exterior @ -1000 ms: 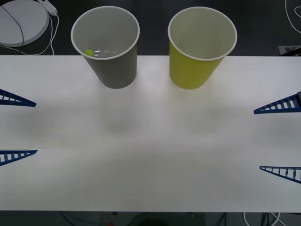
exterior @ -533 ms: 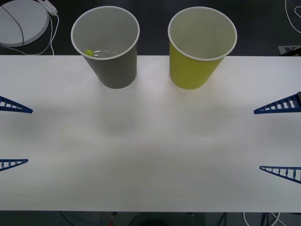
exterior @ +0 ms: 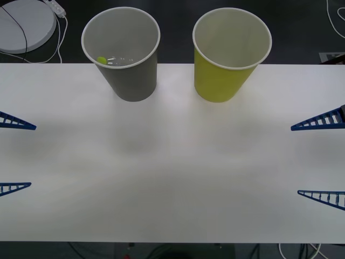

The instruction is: Put the can into the green bin and the plastic bottle into the gray bin

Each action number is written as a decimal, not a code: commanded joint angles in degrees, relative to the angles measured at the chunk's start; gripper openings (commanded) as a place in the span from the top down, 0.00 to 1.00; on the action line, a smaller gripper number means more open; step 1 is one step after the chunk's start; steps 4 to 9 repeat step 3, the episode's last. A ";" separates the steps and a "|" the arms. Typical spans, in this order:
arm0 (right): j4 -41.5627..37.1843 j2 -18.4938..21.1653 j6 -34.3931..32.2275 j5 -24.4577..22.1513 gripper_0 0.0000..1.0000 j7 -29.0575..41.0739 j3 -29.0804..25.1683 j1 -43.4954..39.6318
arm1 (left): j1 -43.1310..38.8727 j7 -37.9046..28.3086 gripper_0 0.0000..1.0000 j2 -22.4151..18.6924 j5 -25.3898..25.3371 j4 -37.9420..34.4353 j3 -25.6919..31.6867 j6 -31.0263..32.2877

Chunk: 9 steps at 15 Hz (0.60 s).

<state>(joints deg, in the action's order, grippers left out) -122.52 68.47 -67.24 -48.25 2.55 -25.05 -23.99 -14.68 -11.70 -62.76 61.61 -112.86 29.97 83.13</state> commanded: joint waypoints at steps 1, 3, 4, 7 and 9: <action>0.00 0.00 0.00 0.00 0.00 0.00 0.00 0.00 | 0.00 0.01 0.00 0.00 0.00 0.01 0.00 0.01; 0.00 0.00 0.00 0.00 0.00 0.00 0.00 0.00 | 0.00 0.01 0.00 0.00 0.00 0.01 0.00 0.01; 0.00 0.00 0.00 0.00 0.00 0.00 0.00 0.00 | 0.00 0.01 0.00 0.00 0.00 0.01 0.00 0.01; 0.00 0.00 0.00 0.00 0.00 0.00 0.00 0.00 | 0.00 0.01 0.00 0.00 0.00 0.01 0.00 0.01; 0.00 0.00 0.00 0.00 0.00 0.00 0.00 0.00 | 0.00 0.01 0.00 0.00 0.00 0.01 0.00 0.01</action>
